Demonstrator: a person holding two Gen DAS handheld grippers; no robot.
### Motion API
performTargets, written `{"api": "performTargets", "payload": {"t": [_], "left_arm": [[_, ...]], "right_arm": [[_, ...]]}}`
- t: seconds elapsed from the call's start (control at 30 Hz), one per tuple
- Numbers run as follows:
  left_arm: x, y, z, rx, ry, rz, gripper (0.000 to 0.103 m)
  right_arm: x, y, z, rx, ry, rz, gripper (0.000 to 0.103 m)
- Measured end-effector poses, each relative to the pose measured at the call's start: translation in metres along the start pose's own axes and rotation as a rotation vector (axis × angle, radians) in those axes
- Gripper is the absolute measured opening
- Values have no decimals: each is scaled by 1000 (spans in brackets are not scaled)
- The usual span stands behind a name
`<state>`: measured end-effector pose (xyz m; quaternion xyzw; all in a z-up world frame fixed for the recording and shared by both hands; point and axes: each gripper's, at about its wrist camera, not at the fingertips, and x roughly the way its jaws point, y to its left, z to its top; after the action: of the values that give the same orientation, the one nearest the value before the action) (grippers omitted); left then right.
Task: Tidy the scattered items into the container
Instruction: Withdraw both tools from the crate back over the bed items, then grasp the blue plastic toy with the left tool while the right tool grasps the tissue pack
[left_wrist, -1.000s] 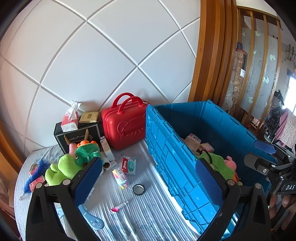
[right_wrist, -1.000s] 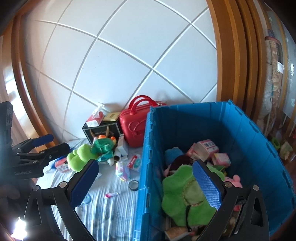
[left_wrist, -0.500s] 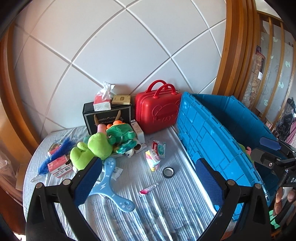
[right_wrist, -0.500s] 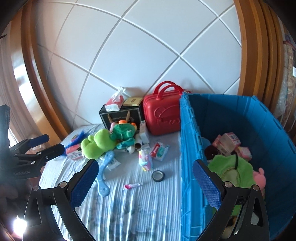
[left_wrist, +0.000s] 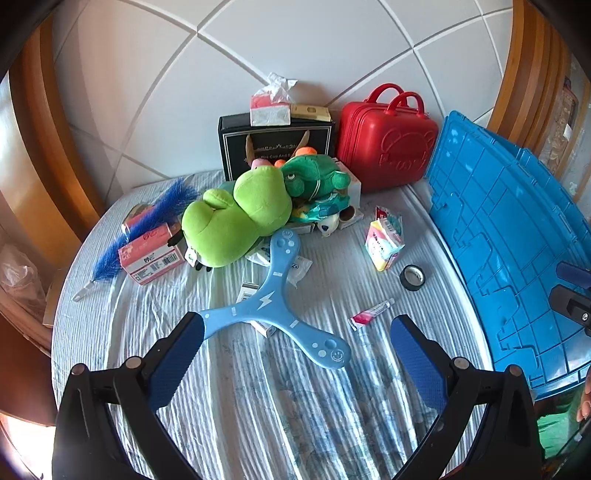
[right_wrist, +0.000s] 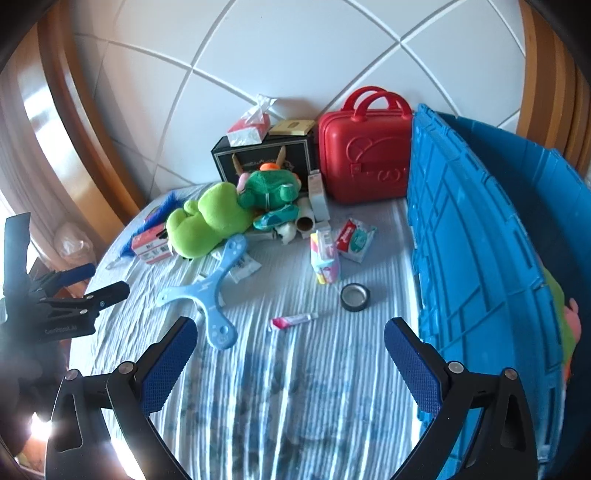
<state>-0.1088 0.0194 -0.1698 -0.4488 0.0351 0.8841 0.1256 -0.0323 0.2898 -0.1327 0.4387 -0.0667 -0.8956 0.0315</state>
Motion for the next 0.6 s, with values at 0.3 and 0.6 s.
{"api": "performTargets", "payload": {"t": [0.3,0.6], "left_arm": [[116,21,3,48,65,-23,103],[240,20,13,193,131,-9,79]], "right_arm": [[72,11,-10,-8,88,-15,103],[134,4,-32,-25,182,-48,103]]}}
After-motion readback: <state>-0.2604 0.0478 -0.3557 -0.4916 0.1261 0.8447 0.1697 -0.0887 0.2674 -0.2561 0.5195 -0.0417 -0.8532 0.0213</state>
